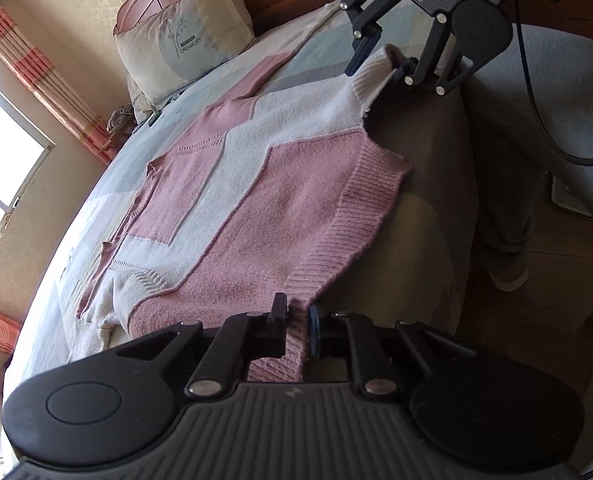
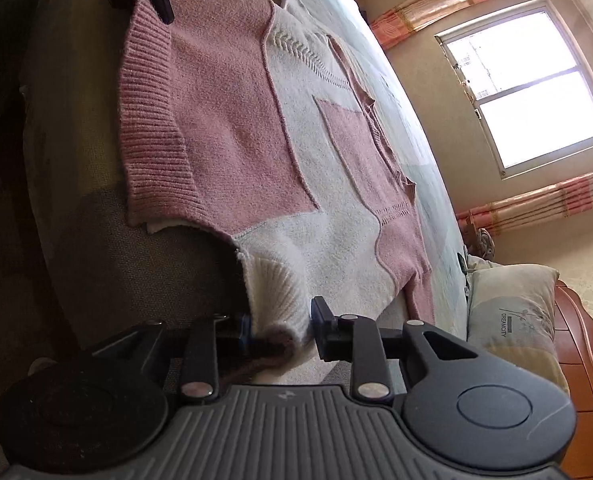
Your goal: Fold clothes
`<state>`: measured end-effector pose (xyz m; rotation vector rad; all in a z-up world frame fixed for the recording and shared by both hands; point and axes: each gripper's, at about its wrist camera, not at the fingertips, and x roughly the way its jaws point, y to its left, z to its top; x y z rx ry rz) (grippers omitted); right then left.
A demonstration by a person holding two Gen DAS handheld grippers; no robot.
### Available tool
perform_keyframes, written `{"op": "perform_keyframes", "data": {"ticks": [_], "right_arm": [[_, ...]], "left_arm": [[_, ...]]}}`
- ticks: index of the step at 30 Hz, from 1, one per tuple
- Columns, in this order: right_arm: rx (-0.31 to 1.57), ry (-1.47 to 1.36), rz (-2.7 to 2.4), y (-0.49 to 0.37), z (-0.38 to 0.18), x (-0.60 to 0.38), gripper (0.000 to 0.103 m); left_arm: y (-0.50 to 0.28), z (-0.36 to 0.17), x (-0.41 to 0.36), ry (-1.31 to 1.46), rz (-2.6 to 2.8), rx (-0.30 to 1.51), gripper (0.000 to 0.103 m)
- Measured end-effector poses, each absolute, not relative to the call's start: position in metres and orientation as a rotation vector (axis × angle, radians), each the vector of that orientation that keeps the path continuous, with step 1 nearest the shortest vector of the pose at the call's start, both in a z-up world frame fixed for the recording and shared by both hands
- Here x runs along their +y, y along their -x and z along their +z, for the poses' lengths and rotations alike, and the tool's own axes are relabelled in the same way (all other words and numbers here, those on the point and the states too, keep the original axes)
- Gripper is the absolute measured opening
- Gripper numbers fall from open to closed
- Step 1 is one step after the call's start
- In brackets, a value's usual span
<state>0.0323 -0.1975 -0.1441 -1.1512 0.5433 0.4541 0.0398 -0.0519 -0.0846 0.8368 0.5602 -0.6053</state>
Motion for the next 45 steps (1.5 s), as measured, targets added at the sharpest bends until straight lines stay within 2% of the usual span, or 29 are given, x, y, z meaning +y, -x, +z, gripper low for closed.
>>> {"op": "perform_keyframes", "data": {"ticks": [4,6,8,9,12,16,18,22,28,34,38,45], "right_arm": [[0.574,0.975,0.485,-0.032,-0.117,-0.209,0.046],[0.563,0.904,0.498,-0.027,-0.105,-0.21,0.05],[0.539,0.852,0.508,-0.022,-0.094,-0.207,0.058],[0.519,0.849,0.514,-0.018,-0.09,-0.203,0.066],[0.46,0.841,0.539,-0.01,-0.077,-0.187,0.077],[0.398,0.843,0.577,-0.018,-0.072,-0.152,0.098],[0.389,0.854,0.619,-0.024,-0.075,-0.13,0.103],[0.455,0.854,0.75,-0.051,-0.086,-0.075,0.103],[0.567,0.828,0.941,-0.099,-0.089,0.01,0.103],[0.718,0.893,1.062,-0.128,-0.099,0.081,0.103],[0.771,0.967,0.983,-0.134,-0.116,0.068,0.103],[0.818,0.921,0.79,-0.142,-0.115,-0.029,0.103]], "left_arm": [[-0.05,-0.051,-0.018,-0.575,-0.55,0.608,0.018],[-0.061,-0.035,0.004,-0.417,-0.49,0.618,0.038],[-0.073,-0.027,0.024,-0.298,-0.411,0.628,0.077],[-0.079,-0.024,0.034,-0.245,-0.369,0.631,0.08],[-0.095,-0.032,0.06,-0.105,-0.325,0.676,0.087],[-0.116,-0.045,0.093,0.077,-0.279,0.74,0.091],[-0.126,-0.051,0.11,0.169,-0.255,0.77,0.091],[-0.14,-0.06,0.142,0.307,-0.203,0.799,0.091],[-0.141,-0.056,0.184,0.386,-0.128,0.73,0.093],[-0.147,-0.061,0.196,0.438,-0.124,0.718,0.093],[-0.147,-0.067,0.188,0.435,-0.155,0.724,0.093],[-0.151,-0.08,0.157,0.445,-0.246,0.755,0.093]]}}
